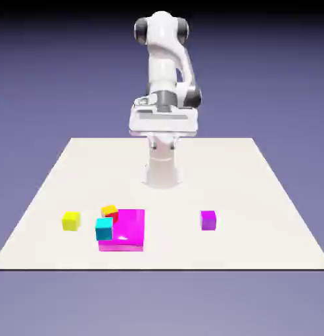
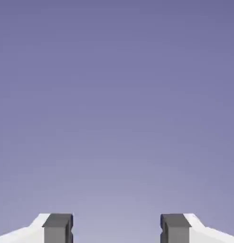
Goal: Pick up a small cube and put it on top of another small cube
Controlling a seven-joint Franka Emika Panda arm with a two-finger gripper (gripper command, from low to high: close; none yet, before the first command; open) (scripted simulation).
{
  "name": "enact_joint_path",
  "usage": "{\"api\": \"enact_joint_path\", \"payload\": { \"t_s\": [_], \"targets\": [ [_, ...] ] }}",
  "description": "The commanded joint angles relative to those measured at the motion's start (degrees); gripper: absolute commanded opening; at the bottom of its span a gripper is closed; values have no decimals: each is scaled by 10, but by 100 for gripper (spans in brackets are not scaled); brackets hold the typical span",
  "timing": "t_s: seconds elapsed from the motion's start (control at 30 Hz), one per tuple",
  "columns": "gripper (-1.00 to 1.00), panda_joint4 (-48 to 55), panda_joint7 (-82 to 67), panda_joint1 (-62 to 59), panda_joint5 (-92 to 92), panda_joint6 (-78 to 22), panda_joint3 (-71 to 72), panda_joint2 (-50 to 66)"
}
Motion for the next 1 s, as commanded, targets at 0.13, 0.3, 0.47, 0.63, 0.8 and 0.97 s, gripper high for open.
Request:
{"api": "enact_joint_path", "payload": {
  "t_s": [0.13, 0.3, 0.47, 0.63, 0.8, 0.97],
  "targets": [
    [0, 68, 34, -13, 1, -115, 41, 104],
    [0, 136, 69, -27, 2, -230, 82, 208],
    [0, 204, 103, -40, 4, -345, 123, 311],
    [0, 272, 138, -53, 5, -460, 164, 415],
    [0, 339, 172, -67, 6, -575, 205, 519],
    [0, 407, 207, -80, 7, -690, 246, 623]
  ]
}}
